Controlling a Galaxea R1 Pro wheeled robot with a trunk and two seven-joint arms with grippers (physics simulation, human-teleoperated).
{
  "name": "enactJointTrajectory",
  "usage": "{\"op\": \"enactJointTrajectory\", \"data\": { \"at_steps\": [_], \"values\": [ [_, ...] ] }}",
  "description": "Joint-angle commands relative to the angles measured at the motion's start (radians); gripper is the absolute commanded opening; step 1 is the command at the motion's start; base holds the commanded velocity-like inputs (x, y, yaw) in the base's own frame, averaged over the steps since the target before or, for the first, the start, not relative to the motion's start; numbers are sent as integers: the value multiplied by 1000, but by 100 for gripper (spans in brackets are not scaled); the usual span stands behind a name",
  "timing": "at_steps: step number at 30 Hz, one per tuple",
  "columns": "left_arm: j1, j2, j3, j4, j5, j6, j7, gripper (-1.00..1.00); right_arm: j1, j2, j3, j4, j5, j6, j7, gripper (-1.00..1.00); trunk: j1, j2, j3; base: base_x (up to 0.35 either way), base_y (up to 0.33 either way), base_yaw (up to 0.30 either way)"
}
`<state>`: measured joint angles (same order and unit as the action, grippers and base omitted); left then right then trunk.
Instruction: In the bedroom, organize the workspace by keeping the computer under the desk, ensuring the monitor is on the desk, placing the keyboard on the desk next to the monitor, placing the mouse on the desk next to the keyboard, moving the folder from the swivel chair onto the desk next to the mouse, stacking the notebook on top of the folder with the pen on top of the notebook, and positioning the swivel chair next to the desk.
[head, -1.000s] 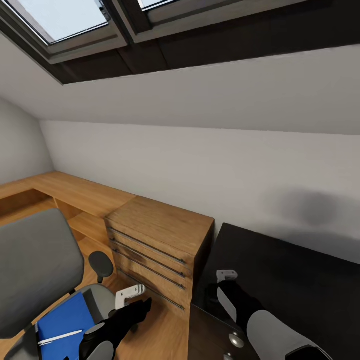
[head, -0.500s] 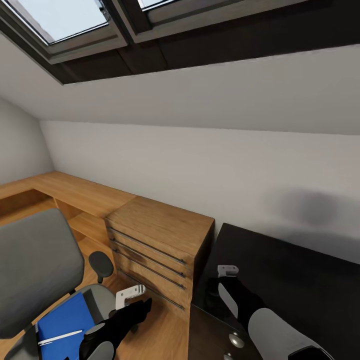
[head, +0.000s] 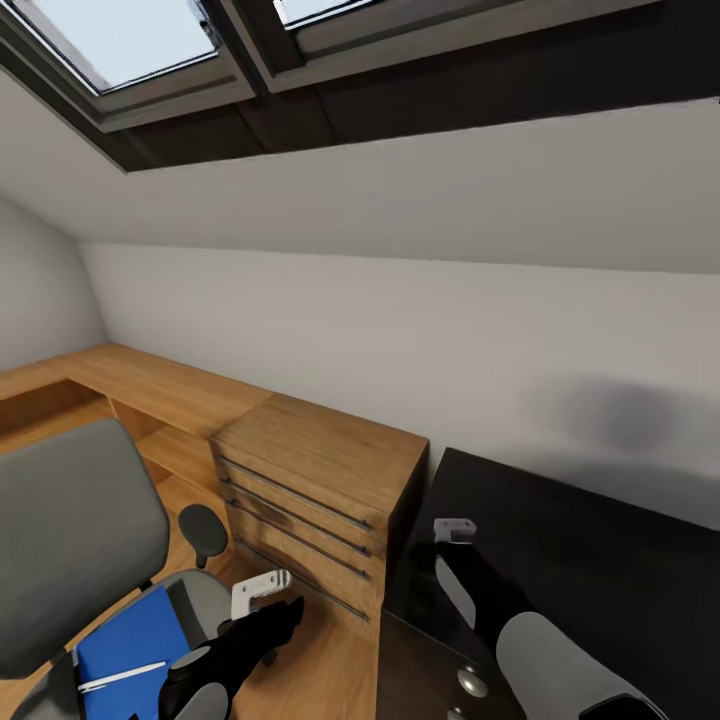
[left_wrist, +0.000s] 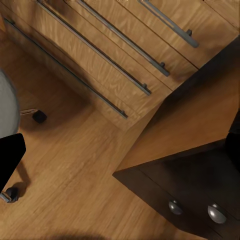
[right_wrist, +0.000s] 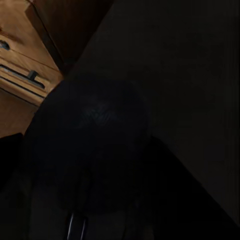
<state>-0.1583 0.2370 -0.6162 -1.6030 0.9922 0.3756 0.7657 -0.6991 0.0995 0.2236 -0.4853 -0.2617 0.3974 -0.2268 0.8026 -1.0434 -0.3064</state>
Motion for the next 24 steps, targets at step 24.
{"op": "enactJointTrajectory", "data": {
  "at_steps": [24],
  "values": [
    [-1, 4, 0, 0, 5, 2, 9, 100, 342, -35, -52, -949, -130, 209, -192, -100, -92, 167, 74, -172, 0, 0]
  ]
}}
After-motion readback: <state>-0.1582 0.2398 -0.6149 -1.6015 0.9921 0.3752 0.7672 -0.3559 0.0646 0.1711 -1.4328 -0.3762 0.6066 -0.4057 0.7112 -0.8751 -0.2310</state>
